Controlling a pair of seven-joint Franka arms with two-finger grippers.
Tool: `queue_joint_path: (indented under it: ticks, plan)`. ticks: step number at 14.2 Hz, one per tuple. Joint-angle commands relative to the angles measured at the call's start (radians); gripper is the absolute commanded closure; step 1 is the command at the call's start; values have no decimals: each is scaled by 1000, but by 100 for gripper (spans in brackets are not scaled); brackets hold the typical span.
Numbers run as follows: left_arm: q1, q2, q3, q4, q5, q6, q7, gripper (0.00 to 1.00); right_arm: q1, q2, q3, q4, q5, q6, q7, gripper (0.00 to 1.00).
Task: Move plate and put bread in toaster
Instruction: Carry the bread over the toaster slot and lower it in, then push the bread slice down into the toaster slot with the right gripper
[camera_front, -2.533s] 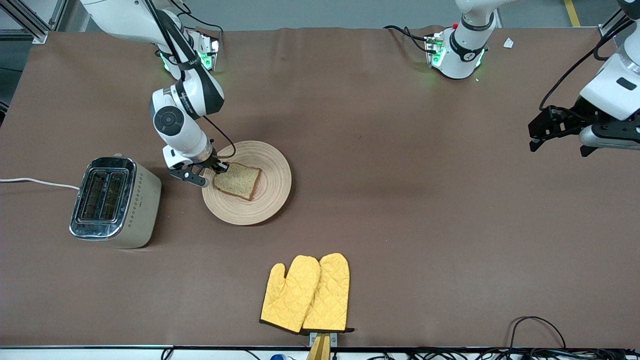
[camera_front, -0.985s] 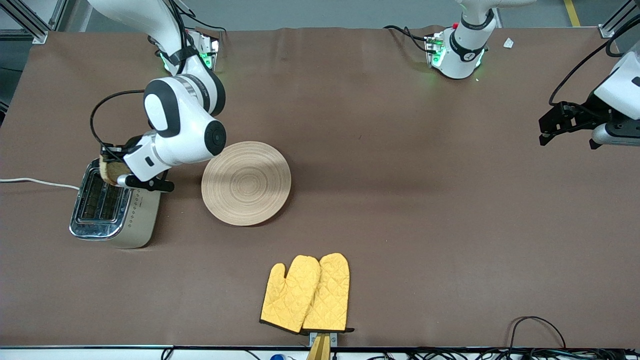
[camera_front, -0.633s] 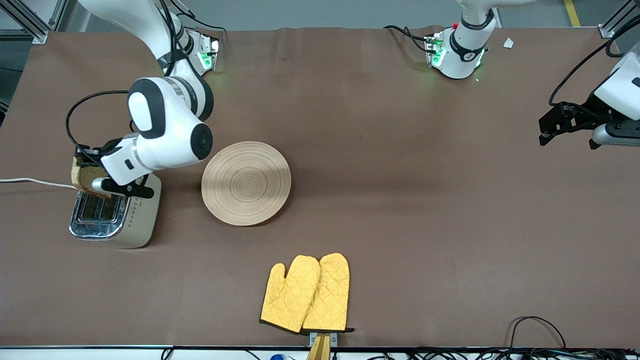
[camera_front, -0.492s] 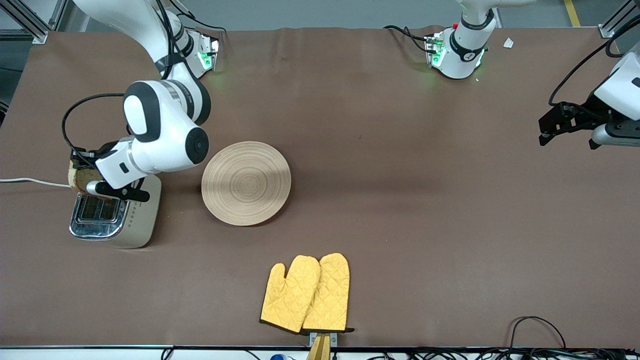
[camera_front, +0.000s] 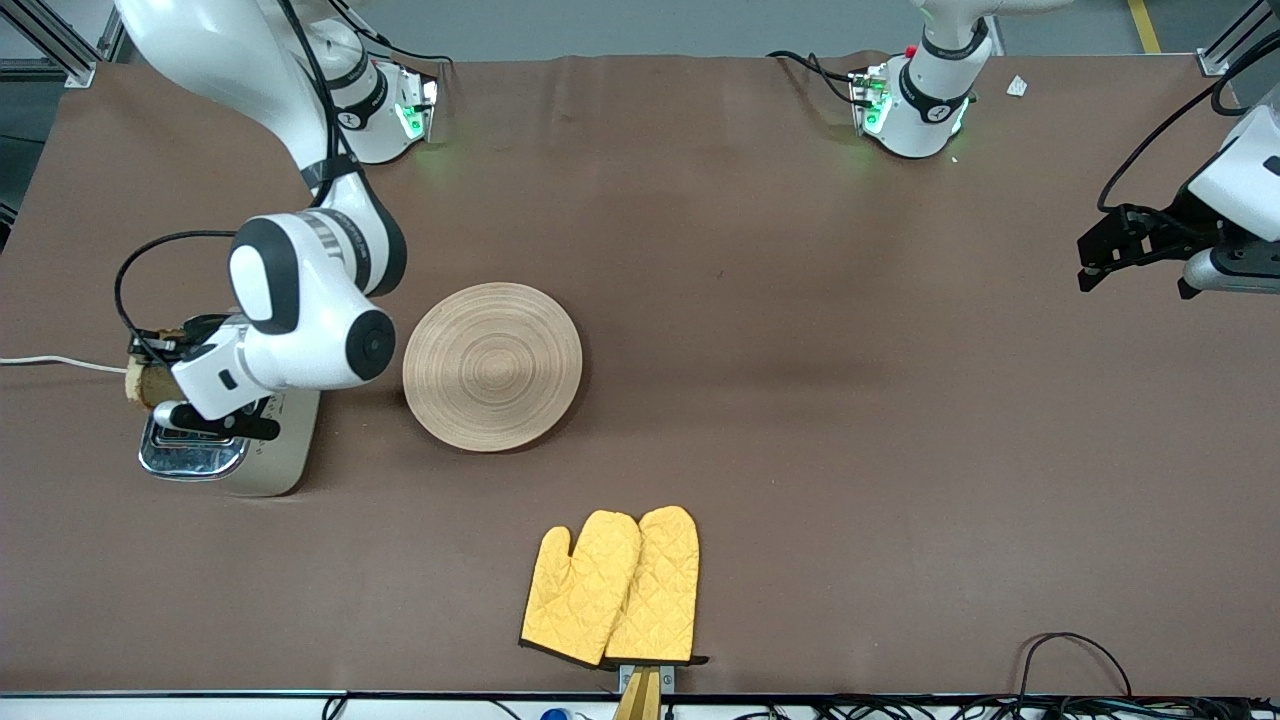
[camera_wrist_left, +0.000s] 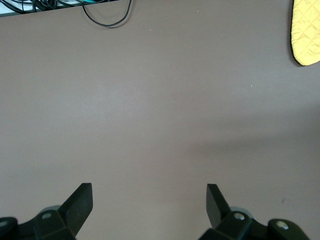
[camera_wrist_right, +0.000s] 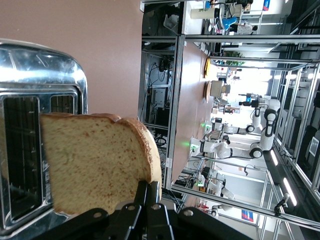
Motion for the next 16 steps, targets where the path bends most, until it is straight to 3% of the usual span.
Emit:
queue_joint_path:
  ticks: [1, 16]
  plan:
    - [-1, -8, 6, -3, -20, -7, -2, 0, -6, 53, 10, 58, 4, -8, 5, 99]
    - [-1, -8, 6, -5, -21, -7, -1, 0, 40, 67, 13, 92, 15, -63, 25, 99]
